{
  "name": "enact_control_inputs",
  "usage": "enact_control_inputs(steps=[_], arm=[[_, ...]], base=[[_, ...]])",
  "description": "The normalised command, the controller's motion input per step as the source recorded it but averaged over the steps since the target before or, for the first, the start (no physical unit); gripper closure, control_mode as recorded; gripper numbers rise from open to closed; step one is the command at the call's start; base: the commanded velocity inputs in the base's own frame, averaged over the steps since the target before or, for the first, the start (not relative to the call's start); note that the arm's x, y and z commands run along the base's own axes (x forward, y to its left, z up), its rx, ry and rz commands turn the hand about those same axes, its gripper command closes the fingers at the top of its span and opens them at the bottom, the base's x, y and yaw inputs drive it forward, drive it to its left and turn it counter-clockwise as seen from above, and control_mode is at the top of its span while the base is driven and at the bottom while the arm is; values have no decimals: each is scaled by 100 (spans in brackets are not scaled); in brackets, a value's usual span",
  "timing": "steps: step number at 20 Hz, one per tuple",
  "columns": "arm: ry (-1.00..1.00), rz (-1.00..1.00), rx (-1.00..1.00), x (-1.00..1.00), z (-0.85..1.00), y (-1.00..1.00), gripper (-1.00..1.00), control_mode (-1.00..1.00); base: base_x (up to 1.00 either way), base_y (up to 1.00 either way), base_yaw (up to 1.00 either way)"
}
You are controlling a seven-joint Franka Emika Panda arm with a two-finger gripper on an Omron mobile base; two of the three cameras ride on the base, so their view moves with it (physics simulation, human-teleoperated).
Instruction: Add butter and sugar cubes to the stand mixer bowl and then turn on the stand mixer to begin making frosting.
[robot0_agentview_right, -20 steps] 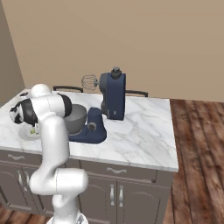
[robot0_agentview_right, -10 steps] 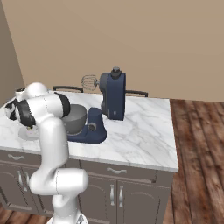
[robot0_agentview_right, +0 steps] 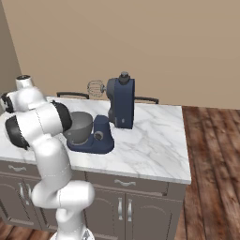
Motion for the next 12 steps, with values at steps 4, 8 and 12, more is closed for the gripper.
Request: enact_control_inputs(steps=[4,8,12], arm=[[-3,-21,0,0,61,-88,100,-100],[-2,-21,0,0,41,-94,100,-100],[0,-19,0,0,6,-86,100,-100]], base=[[0,0,0],[0,0,0],[0,0,0]])
